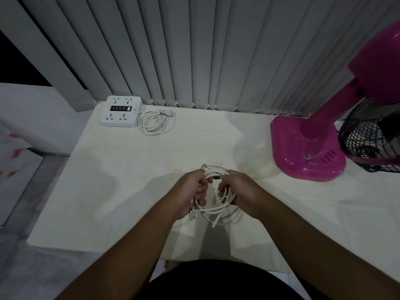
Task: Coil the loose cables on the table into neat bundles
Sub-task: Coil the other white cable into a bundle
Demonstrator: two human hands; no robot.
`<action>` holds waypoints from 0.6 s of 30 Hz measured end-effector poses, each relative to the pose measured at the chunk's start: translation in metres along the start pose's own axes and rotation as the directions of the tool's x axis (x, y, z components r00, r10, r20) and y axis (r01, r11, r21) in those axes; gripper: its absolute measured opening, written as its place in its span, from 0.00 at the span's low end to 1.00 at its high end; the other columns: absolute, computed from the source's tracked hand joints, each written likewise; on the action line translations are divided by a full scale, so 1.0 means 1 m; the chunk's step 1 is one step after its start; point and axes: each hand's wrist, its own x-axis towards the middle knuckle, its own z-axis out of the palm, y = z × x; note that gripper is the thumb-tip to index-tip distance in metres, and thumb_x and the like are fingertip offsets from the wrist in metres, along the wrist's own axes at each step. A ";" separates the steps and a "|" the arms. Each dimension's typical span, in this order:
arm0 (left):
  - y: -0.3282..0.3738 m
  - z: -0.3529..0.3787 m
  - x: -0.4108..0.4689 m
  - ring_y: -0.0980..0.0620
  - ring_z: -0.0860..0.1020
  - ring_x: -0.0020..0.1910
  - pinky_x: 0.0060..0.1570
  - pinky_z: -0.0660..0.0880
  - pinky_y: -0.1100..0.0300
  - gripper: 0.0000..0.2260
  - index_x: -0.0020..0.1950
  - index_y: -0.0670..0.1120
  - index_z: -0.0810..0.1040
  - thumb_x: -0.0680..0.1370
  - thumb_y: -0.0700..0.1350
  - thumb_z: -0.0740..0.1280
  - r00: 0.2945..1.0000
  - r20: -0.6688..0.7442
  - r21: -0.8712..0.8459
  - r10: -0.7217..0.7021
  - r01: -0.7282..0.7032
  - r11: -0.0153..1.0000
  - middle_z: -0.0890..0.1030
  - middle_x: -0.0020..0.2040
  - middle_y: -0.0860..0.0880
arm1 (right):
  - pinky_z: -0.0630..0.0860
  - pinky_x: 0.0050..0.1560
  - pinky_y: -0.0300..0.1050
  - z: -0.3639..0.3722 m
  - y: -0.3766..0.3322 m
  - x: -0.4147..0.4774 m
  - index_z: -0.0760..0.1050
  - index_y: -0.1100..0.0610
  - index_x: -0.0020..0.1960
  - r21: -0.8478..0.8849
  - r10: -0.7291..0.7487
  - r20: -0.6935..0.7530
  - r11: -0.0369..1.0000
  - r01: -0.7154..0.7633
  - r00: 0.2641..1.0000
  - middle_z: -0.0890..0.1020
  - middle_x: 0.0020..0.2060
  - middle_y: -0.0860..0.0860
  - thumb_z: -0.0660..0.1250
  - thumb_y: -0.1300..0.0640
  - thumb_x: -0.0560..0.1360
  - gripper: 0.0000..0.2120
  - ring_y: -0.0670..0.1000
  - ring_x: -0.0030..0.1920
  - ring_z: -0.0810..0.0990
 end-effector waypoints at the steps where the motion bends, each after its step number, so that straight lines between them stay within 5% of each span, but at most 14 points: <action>1: 0.001 0.001 0.000 0.52 0.59 0.23 0.27 0.62 0.60 0.07 0.45 0.42 0.75 0.74 0.39 0.57 1.000 0.027 -0.006 0.000 0.000 1.000 0.62 0.27 0.50 | 0.71 0.34 0.45 -0.001 -0.002 0.001 0.80 0.62 0.50 -0.009 -0.010 -0.011 1.000 0.010 1.000 0.73 0.30 0.55 0.60 0.68 0.71 0.13 0.54 0.31 0.74; 6: -0.003 -0.004 -0.004 0.47 0.78 0.34 0.36 0.73 0.57 0.12 0.53 0.40 0.80 0.79 0.44 0.59 0.986 0.165 -0.150 0.029 -0.003 0.989 0.78 0.34 0.44 | 0.68 0.35 0.47 -0.002 -0.004 0.006 0.72 0.60 0.42 0.132 0.024 -0.083 0.991 -0.013 0.996 0.69 0.27 0.53 0.57 0.68 0.75 0.08 0.54 0.28 0.69; 13: -0.028 -0.002 -0.008 0.38 0.80 0.57 0.62 0.73 0.46 0.26 0.67 0.38 0.77 0.76 0.54 0.65 0.962 0.217 -0.464 0.166 -0.048 0.884 0.83 0.52 0.37 | 0.69 0.37 0.45 0.006 -0.001 0.007 0.70 0.57 0.38 0.370 0.154 -0.147 0.925 -0.090 0.977 0.70 0.25 0.51 0.57 0.65 0.75 0.09 0.51 0.28 0.69; 15: -0.029 0.000 -0.009 0.39 0.82 0.57 0.60 0.77 0.47 0.26 0.67 0.40 0.78 0.76 0.55 0.65 0.958 0.227 -0.523 0.176 -0.032 0.851 0.84 0.54 0.38 | 0.70 0.37 0.45 0.007 -0.002 0.006 0.70 0.57 0.39 0.375 0.169 -0.158 0.922 -0.099 0.973 0.71 0.27 0.52 0.57 0.65 0.75 0.08 0.51 0.29 0.69; 18: -0.029 0.002 -0.009 0.44 0.83 0.47 0.51 0.79 0.52 0.20 0.65 0.40 0.78 0.78 0.50 0.64 0.976 0.154 -0.495 0.152 -0.057 0.867 0.83 0.45 0.42 | 0.71 0.40 0.48 0.011 -0.003 0.004 0.70 0.60 0.40 0.348 0.174 -0.194 0.933 -0.098 0.966 0.72 0.31 0.55 0.57 0.66 0.76 0.08 0.54 0.32 0.70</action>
